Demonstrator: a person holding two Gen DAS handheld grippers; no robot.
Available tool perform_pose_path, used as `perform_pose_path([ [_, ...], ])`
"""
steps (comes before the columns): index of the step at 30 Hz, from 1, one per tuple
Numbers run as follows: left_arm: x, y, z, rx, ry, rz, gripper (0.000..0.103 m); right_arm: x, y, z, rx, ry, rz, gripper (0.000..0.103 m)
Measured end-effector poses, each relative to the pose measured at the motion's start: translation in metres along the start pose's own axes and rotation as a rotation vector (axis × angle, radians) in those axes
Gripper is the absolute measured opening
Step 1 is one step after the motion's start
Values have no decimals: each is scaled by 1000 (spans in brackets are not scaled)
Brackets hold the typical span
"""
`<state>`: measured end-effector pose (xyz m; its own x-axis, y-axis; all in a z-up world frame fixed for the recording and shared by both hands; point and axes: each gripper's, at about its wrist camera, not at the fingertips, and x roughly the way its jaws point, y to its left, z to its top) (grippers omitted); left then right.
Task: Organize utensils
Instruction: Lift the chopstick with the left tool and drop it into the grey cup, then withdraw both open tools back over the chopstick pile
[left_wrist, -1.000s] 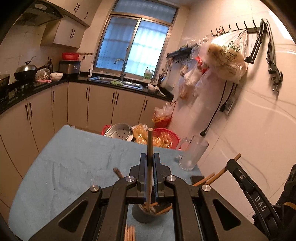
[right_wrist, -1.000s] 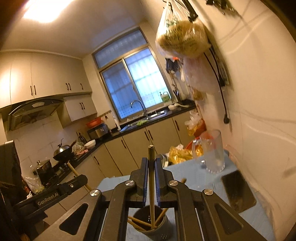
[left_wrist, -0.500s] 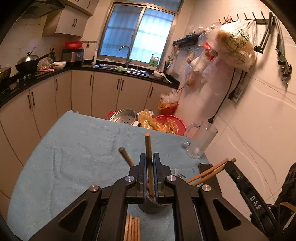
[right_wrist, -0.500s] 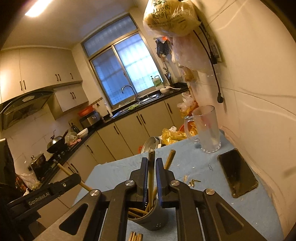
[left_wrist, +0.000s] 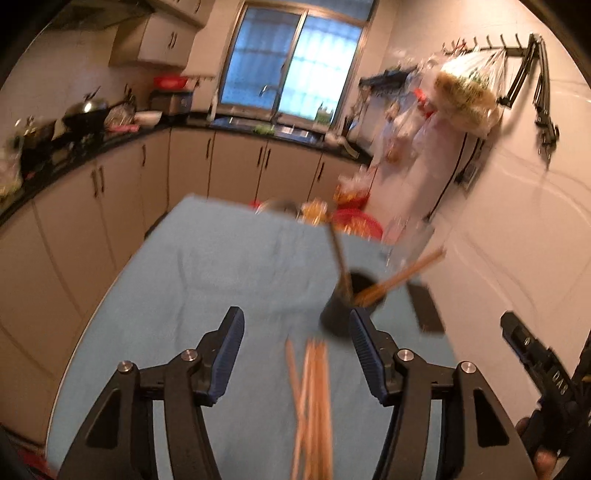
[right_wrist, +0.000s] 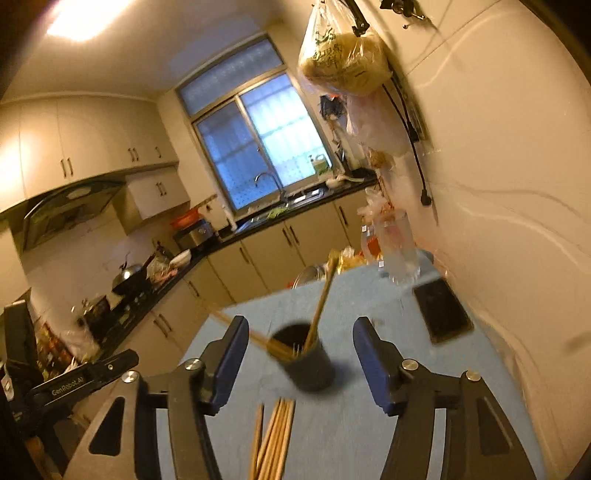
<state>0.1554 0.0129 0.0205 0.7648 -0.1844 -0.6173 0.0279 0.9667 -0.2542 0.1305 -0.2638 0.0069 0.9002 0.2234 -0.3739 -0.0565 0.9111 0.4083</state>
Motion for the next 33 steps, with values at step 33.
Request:
perform_pose_path([
  [33, 46, 25, -63, -117, 284, -61, 61, 6, 18, -85, -76, 269, 43, 52],
])
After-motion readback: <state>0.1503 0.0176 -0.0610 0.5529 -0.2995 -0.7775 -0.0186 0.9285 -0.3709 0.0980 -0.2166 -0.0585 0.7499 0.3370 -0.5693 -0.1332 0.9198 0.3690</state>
